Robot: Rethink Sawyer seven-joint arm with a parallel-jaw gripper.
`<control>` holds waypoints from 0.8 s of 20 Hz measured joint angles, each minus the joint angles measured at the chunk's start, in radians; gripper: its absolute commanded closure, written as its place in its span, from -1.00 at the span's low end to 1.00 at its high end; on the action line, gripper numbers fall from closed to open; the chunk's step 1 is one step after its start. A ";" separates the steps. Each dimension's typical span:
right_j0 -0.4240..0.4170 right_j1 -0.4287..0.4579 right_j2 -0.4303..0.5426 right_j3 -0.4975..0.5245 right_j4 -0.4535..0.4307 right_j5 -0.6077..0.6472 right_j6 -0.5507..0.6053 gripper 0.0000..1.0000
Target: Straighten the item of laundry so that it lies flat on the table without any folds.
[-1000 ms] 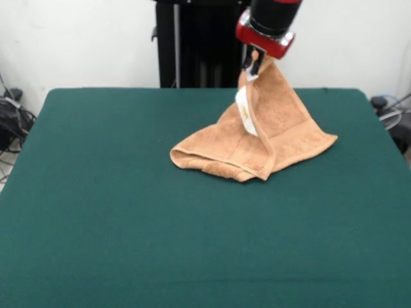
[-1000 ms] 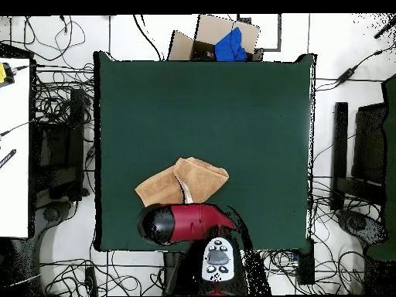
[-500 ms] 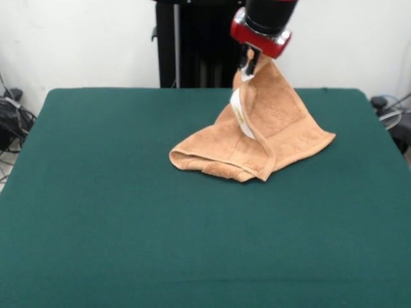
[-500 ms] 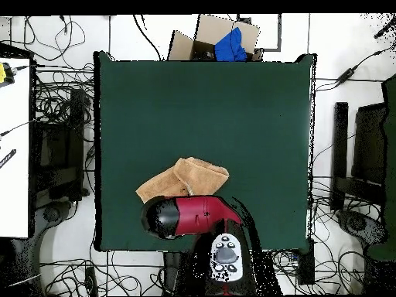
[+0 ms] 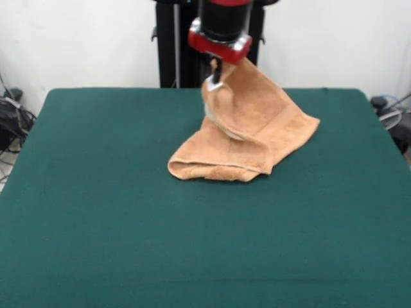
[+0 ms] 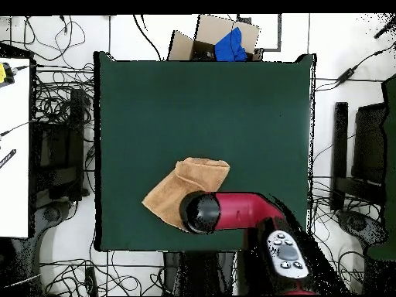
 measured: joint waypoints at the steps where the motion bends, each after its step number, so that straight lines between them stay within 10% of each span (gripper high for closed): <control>1: -0.019 0.001 0.011 0.000 -0.011 0.000 -0.013 1.00; 16: -0.322 0.087 0.257 -0.033 -0.172 0.002 -0.415 1.00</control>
